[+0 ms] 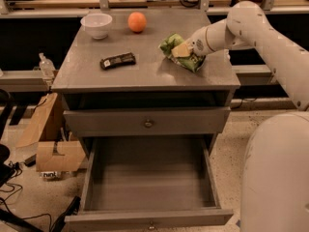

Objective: Place green jalapeno chip bag into middle drawer

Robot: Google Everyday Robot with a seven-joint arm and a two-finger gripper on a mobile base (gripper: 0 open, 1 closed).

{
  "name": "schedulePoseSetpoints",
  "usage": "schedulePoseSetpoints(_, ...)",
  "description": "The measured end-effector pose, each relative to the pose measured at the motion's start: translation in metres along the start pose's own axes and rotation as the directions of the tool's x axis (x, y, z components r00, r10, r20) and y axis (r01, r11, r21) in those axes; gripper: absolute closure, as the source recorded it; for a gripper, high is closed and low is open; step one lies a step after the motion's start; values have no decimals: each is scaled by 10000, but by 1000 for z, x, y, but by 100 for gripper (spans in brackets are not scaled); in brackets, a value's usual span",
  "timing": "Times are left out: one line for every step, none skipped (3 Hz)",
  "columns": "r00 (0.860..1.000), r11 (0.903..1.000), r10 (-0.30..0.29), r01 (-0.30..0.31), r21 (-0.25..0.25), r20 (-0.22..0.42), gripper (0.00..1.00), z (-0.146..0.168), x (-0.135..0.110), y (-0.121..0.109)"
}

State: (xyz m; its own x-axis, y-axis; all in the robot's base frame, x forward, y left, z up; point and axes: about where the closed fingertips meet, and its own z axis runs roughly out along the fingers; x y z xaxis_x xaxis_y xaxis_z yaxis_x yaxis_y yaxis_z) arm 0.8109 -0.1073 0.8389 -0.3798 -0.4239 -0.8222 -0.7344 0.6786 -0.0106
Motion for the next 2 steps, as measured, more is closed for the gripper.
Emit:
schedulePoseSetpoints(10000, 10000, 2, -2, -50, -20, 92, 3, 1, 2)
schedulePoseSetpoints(10000, 10000, 1, -2, -50, -20, 100, 1, -2, 2)
